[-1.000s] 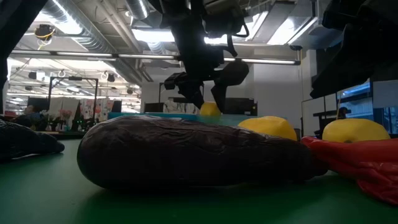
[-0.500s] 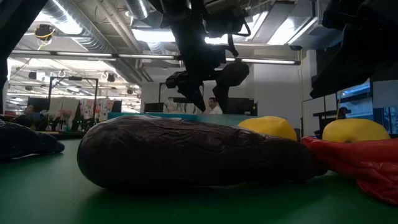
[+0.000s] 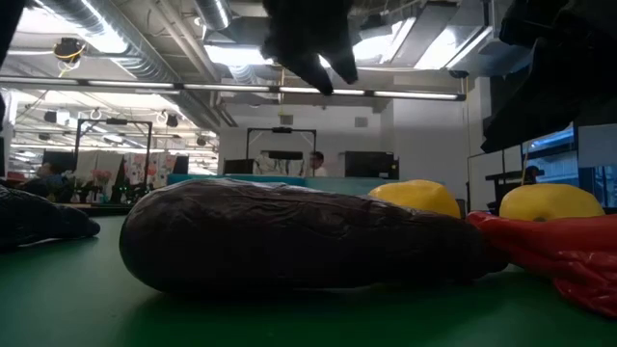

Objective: Sort produce into baskets
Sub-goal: Put the yellow lemon into the green bin

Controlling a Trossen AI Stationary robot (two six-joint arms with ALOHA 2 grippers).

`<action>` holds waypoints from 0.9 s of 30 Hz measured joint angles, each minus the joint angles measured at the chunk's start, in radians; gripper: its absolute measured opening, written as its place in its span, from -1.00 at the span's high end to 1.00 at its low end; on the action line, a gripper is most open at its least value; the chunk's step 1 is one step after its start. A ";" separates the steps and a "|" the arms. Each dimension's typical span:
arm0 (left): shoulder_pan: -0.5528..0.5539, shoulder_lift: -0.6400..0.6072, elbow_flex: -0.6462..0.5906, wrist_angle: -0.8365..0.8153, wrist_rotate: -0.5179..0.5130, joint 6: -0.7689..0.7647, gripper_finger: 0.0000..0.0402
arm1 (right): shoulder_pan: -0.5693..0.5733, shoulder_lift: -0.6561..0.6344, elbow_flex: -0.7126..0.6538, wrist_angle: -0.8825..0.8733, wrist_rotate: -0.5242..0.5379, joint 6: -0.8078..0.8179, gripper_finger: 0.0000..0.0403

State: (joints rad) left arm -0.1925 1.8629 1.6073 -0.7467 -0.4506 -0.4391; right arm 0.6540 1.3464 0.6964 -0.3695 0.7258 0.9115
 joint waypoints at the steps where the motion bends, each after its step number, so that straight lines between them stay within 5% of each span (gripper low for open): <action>1: -0.021 -0.007 0.000 -0.016 0.002 -0.001 -0.32 | 0.000 0.000 0.000 0.004 0.000 0.000 -0.39; 14: -0.277 -0.016 -0.055 -0.104 0.176 0.179 -0.32 | 0.000 0.000 0.000 0.018 0.008 0.003 -0.39; 22: -0.278 -0.044 -0.168 0.059 0.377 0.315 -0.32 | 0.000 0.000 0.000 0.059 0.008 0.008 -0.39; 27: -0.249 -0.130 -0.299 0.142 0.401 0.398 -0.32 | 0.000 0.000 0.000 0.074 0.008 0.008 -0.39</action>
State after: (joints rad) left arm -0.4411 1.7328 1.3083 -0.6049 -0.0493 -0.0407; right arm 0.6540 1.3464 0.6964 -0.2959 0.7338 0.9193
